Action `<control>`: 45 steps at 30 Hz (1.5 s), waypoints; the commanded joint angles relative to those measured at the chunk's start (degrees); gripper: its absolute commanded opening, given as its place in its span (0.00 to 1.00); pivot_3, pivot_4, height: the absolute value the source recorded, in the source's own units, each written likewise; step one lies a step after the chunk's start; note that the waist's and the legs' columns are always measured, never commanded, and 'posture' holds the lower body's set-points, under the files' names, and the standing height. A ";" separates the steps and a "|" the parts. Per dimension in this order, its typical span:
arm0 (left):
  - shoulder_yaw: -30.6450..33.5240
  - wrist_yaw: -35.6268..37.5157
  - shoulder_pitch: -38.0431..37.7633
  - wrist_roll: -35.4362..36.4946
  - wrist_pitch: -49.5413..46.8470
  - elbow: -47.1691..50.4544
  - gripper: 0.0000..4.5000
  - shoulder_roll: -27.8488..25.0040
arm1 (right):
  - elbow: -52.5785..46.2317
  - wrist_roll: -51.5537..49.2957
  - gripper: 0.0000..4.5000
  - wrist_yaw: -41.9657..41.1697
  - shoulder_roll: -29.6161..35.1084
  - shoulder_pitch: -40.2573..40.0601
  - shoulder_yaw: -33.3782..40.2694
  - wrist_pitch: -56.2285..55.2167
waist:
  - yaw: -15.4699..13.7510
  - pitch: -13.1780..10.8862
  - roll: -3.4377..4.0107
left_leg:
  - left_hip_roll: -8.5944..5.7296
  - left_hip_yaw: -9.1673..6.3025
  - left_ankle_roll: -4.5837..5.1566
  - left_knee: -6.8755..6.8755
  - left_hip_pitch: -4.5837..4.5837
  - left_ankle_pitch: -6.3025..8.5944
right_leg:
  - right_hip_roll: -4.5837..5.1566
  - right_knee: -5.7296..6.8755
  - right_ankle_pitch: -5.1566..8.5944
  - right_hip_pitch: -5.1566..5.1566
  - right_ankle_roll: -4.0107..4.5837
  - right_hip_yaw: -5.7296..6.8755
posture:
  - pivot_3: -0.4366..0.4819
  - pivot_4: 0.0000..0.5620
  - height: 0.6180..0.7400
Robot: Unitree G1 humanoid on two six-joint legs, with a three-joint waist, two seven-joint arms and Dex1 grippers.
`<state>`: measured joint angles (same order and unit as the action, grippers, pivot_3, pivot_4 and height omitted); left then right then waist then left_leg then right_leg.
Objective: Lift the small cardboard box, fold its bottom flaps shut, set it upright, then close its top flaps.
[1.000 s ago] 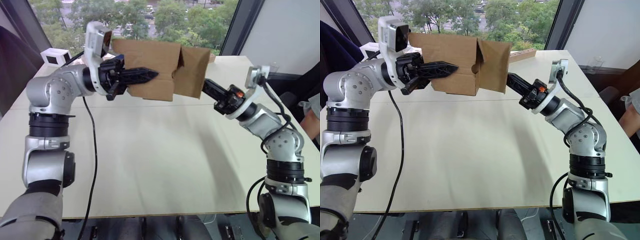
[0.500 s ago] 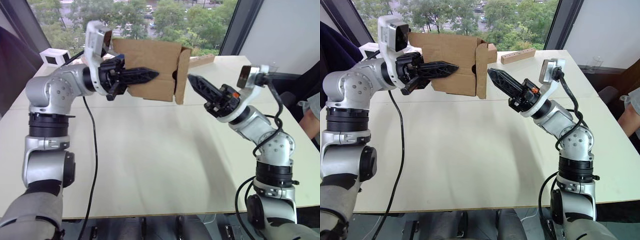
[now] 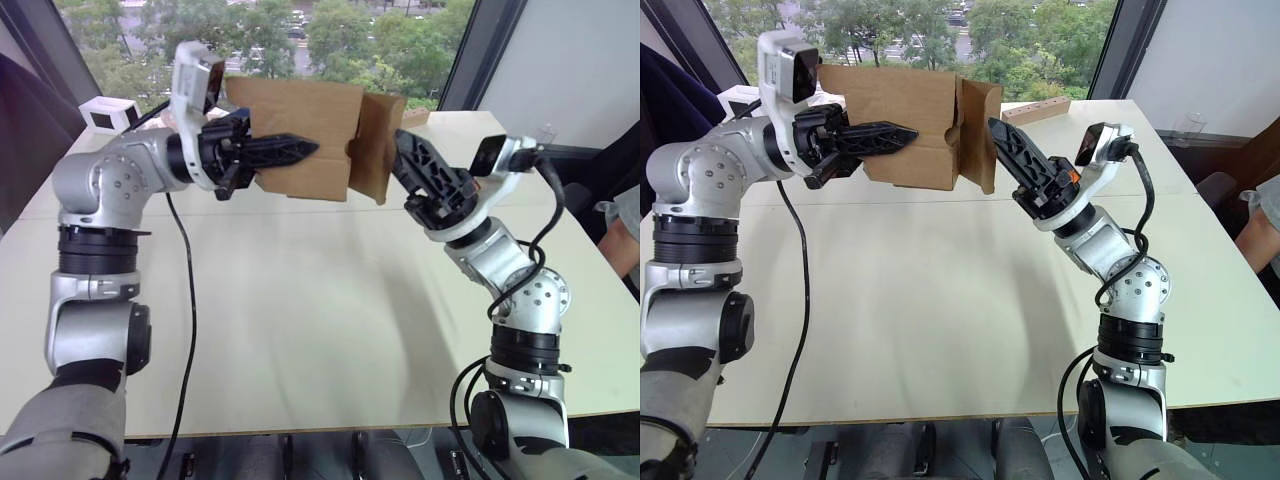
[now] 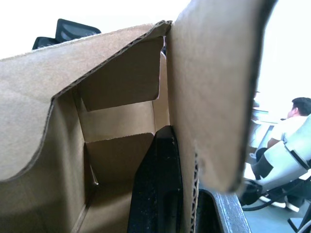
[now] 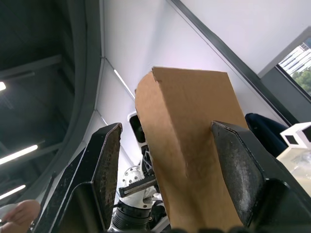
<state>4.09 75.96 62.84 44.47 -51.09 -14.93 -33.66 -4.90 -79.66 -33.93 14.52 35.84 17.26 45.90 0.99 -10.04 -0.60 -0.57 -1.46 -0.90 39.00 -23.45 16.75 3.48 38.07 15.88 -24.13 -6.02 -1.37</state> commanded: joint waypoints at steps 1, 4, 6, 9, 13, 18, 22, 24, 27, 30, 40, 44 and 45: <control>1.60 0.05 1.58 1.04 -0.09 1.06 0.00 -0.46 | -1.22 0.17 0.33 -0.09 -0.47 0.13 -0.11 -0.79 | 0.01 0.00 0.00 | 0.00 0.00 0.00 0.00 0.00 0.00 | -0.01 0.00 0.00 0.00 0.00 0.00 | 0.48 0.27 1.00; 1.70 0.02 1.58 1.08 -0.09 1.02 0.00 -0.50 | -1.56 2.16 0.17 0.20 -0.72 0.01 -1.04 -1.51 | 0.05 0.00 0.00 | 0.00 0.00 0.00 0.00 0.00 0.00 | -0.01 0.00 0.00 -0.01 0.00 0.00 | 0.48 0.27 1.00; 1.78 -0.10 1.47 1.18 -0.13 1.20 0.00 -0.48 | -1.77 3.30 0.17 0.32 -1.03 -0.19 -1.42 -2.16 | 0.06 0.00 0.00 | 0.00 0.00 0.00 0.00 0.00 0.00 | -0.01 0.01 0.00 -0.01 0.00 0.00 | 0.48 0.27 1.00; 1.94 -0.34 1.07 1.36 -0.20 1.53 0.00 -0.45 | -2.12 3.86 0.17 0.85 -1.72 -0.42 -1.49 -2.87 | 0.03 0.00 0.00 | 0.00 0.00 0.00 0.00 0.00 0.00 | -0.01 0.01 0.00 -0.02 0.00 0.00 | 0.48 0.27 1.00; 2.01 -0.65 0.82 1.37 0.00 1.45 0.00 -0.17 | -2.45 5.62 0.17 2.09 -3.34 0.09 -1.90 -4.81 | 0.07 0.00 0.00 | 0.00 0.00 0.00 0.00 0.00 0.00 | -0.01 0.02 0.00 -0.02 0.00 -0.01 | 0.48 0.27 1.00; 2.07 -1.01 0.83 1.36 0.44 1.11 0.00 0.33 | -3.98 6.68 0.17 3.94 -5.30 0.64 -2.78 -6.45 | 0.09 0.00 0.00 | 0.00 0.00 0.00 -0.01 0.00 0.00 | -0.01 0.02 0.00 -0.04 0.00 -0.01 | 0.48 0.27 1.00; 2.18 -1.34 0.83 1.07 1.21 0.64 0.00 0.83 | -6.50 6.94 0.17 6.53 -7.70 0.42 -4.02 -7.59 | 0.09 0.00 0.00 | 0.00 0.00 -0.01 -0.01 0.00 0.00 | -0.01 0.02 0.00 -0.04 0.00 -0.01 | 0.48 0.27 1.00; 2.32 -1.50 0.86 1.03 1.47 0.36 0.00 1.04 | -7.67 6.61 0.17 7.45 -8.48 0.15 -4.42 -7.83 | 0.09 0.00 0.00 | 0.00 0.00 -0.01 -0.01 0.00 0.00 | -0.01 0.03 0.00 -0.05 0.00 -0.01 | 0.48 0.27 1.00; 2.35 -1.45 0.63 0.81 1.72 0.24 0.00 1.58 | -9.85 5.95 0.17 8.71 -9.82 -0.66 -5.62 -7.74 | 0.06 0.00 0.00 | 0.00 0.00 -0.01 -0.01 0.00 -0.01 | -0.01 0.03 0.00 -0.05 0.00 -0.01 | 0.48 0.27 1.00; 2.43 -1.46 0.57 0.69 1.86 0.09 0.00 2.04 | -11.18 5.68 0.17 9.84 -11.05 -1.35 -6.69 -7.63 | 0.07 0.00 0.00 | 0.00 0.00 -0.01 -0.01 0.00 0.00 | 0.00 0.03 0.00 -0.05 0.00 -0.01 | 0.48 0.27 1.00; 2.39 -1.19 0.36 0.56 2.17 -0.29 0.00 2.73 | -13.23 10.30 0.17 10.48 -11.28 -3.53 -10.92 -7.77 | 0.12 0.00 0.01 | 0.00 0.00 -0.01 -0.02 0.00 0.00 | -0.02 0.03 0.00 -0.06 0.00 -0.02 | 0.48 0.27 1.00; 2.31 -1.11 0.22 0.42 2.23 -0.21 0.00 2.68 | -13.86 10.83 0.17 10.49 -11.38 -3.11 -11.41 -8.00 | 0.15 0.00 0.01 | 0.00 0.00 -0.01 -0.02 0.00 0.00 | -0.02 0.03 0.00 -0.06 0.00 -0.02 | 0.48 0.27 1.00; 2.31 -1.13 0.24 0.37 2.27 -0.26 0.00 2.67 | -13.70 10.27 0.17 10.87 -11.70 -2.85 -10.76 -8.30 | 0.15 0.00 0.01 | 0.00 0.00 -0.01 -0.02 0.00 0.00 | -0.02 0.03 0.00 -0.06 0.00 -0.02 | 0.48 0.27 1.00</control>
<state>5.89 74.77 62.57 44.38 -49.65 -16.68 -31.38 -16.01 -68.56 -22.87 3.41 31.97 8.86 37.05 1.14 -10.04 -0.60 -0.57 -1.45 -0.91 38.99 -23.45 16.75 3.46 38.10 15.88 -24.19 -6.02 -1.39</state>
